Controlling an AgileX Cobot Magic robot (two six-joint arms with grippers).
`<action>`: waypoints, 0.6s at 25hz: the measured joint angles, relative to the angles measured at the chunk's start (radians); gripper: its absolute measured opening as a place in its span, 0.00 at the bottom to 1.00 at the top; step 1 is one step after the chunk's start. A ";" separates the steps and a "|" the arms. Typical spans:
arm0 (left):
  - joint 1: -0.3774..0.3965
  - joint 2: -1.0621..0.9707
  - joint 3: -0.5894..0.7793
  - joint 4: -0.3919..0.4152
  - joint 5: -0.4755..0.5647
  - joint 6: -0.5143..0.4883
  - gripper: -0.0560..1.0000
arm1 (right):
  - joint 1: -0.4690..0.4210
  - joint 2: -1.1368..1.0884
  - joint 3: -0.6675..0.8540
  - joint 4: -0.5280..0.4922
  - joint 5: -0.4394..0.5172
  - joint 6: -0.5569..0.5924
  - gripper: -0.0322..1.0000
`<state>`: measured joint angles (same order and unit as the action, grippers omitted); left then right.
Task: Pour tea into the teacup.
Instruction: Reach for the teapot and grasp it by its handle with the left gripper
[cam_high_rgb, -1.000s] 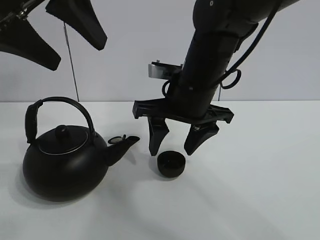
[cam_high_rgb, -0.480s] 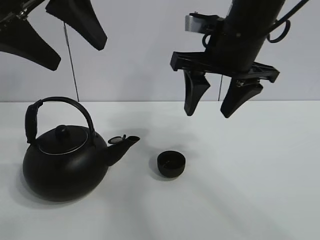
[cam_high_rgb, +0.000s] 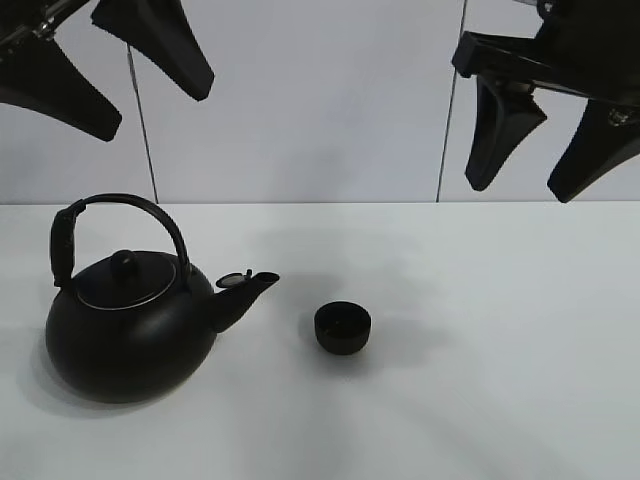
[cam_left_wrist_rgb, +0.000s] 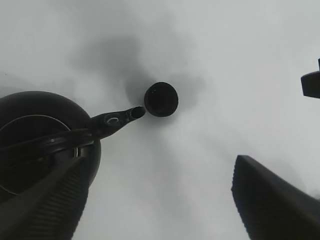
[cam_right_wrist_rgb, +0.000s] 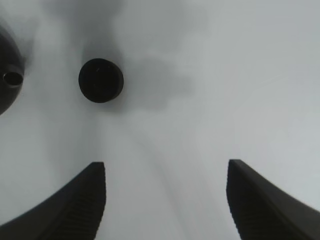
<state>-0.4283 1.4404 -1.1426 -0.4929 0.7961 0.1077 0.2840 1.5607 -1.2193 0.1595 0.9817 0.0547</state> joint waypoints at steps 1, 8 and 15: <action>0.000 0.000 0.000 0.000 0.000 0.000 0.60 | -0.001 -0.016 0.014 0.004 0.000 -0.002 0.49; 0.000 0.000 0.000 0.000 0.000 0.000 0.60 | -0.039 -0.079 0.049 0.016 0.009 -0.014 0.49; 0.000 0.000 0.000 0.000 0.000 0.000 0.60 | -0.088 -0.097 0.050 0.067 0.022 -0.040 0.49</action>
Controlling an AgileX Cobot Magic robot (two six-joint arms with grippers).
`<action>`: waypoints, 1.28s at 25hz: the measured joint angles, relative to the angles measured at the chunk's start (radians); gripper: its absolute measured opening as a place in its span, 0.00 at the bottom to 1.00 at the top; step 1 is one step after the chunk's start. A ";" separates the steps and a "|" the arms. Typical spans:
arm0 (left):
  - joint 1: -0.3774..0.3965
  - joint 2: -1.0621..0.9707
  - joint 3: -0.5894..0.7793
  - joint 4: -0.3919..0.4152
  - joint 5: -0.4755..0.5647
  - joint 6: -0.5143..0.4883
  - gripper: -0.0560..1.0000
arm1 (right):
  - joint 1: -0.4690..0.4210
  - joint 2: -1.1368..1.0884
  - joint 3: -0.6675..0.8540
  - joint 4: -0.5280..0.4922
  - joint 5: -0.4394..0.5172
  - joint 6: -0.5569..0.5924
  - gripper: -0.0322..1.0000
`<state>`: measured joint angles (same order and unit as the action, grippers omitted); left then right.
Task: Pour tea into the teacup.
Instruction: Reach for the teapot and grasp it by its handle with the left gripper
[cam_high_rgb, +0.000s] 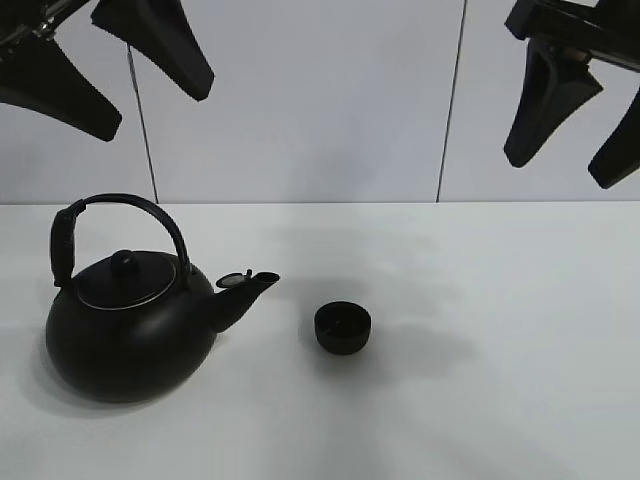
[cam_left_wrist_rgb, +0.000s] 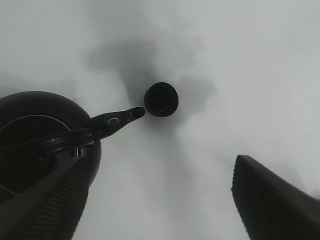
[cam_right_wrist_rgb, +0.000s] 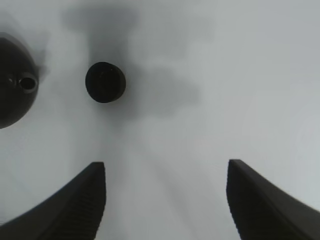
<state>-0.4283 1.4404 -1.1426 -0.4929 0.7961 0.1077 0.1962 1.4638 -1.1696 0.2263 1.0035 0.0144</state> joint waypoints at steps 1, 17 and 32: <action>0.000 0.000 0.000 0.000 0.000 0.000 0.60 | 0.000 0.000 0.000 0.011 0.000 -0.001 0.49; 0.000 0.000 0.000 0.000 0.000 0.000 0.60 | 0.000 0.000 0.000 0.122 -0.059 -0.001 0.49; 0.000 0.000 0.000 0.000 -0.080 0.038 0.59 | 0.000 0.000 0.000 0.122 -0.061 -0.001 0.49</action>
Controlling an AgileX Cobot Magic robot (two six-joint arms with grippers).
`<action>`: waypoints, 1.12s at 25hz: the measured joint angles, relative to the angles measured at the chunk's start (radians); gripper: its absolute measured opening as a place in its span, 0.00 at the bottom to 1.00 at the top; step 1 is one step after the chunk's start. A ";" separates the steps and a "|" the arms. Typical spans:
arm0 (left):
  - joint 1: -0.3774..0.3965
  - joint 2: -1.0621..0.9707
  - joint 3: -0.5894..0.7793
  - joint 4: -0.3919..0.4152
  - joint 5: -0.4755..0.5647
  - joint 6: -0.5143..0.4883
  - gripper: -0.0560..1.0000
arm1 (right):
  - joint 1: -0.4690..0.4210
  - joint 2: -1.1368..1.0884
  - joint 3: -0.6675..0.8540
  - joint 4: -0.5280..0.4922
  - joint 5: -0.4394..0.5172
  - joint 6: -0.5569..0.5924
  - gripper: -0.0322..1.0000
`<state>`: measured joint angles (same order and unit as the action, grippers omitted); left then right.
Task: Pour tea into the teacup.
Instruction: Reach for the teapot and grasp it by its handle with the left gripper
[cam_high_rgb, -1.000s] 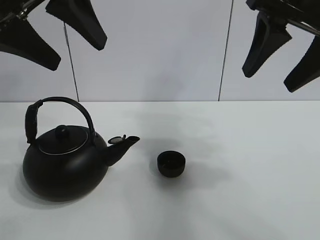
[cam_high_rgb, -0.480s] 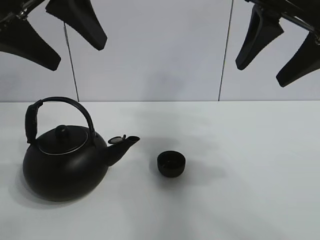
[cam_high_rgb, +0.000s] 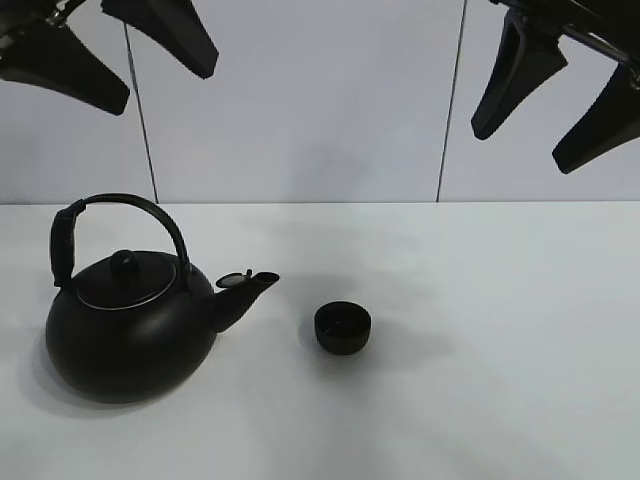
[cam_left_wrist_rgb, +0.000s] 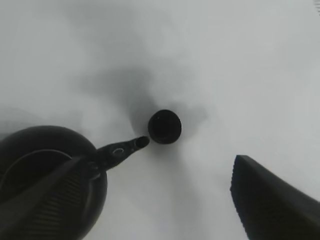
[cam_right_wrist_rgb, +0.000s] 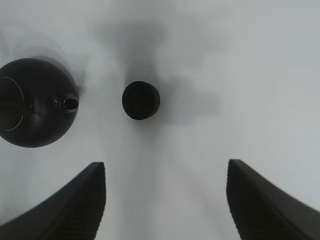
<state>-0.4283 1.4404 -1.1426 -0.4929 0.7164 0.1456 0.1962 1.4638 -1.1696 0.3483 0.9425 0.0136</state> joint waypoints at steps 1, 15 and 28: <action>0.000 -0.004 0.000 0.000 -0.018 0.010 0.59 | 0.000 0.000 0.000 0.000 0.000 0.000 0.49; 0.000 -0.398 0.527 -0.010 -0.690 0.306 0.57 | 0.000 0.000 0.000 0.000 -0.023 -0.003 0.49; -0.016 -0.438 0.902 0.412 -1.218 -0.019 0.56 | 0.000 0.000 0.000 0.000 -0.023 -0.008 0.49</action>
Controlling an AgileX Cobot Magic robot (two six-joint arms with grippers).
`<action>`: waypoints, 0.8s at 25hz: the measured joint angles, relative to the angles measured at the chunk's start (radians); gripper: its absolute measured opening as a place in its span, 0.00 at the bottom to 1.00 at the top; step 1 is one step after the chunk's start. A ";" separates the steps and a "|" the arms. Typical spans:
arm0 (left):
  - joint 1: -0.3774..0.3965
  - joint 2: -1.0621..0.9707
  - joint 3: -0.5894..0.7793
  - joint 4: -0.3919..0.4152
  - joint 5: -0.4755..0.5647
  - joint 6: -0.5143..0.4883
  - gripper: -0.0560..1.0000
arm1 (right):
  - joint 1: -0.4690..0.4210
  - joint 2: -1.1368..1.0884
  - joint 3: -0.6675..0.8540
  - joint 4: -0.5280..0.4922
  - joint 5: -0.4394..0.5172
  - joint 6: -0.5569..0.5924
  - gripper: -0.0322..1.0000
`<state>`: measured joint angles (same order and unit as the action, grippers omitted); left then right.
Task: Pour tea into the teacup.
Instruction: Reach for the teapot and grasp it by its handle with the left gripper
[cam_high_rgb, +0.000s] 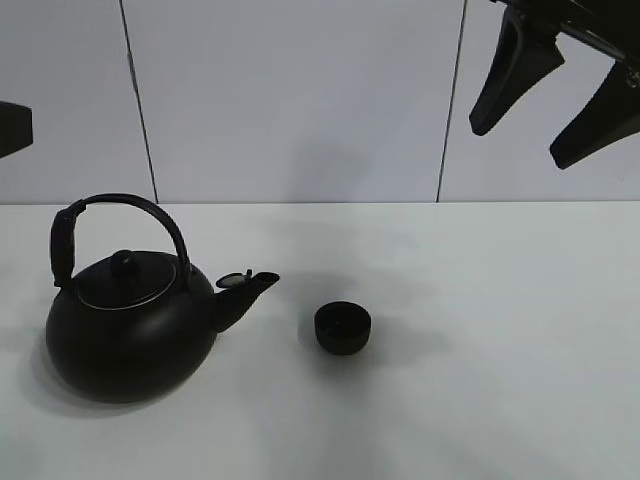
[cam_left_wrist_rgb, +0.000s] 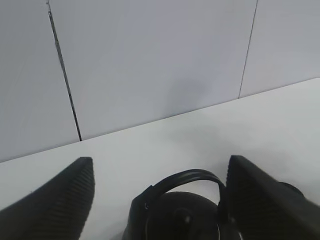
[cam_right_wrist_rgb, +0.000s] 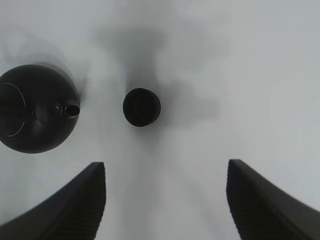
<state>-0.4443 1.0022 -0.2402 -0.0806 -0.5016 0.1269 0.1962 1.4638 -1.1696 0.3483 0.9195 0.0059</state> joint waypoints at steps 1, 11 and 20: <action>0.000 -0.001 0.016 0.015 -0.018 -0.014 0.55 | 0.000 0.000 0.000 0.000 0.000 0.000 0.49; 0.000 0.042 0.082 0.032 -0.079 -0.020 0.54 | 0.000 0.000 0.000 0.000 0.001 -0.006 0.49; 0.000 0.399 0.082 -0.018 -0.420 -0.017 0.54 | 0.000 0.000 0.000 0.000 0.001 -0.006 0.49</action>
<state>-0.4443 1.4012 -0.1583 -0.0988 -0.9216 0.1103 0.1962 1.4638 -1.1696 0.3483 0.9206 0.0000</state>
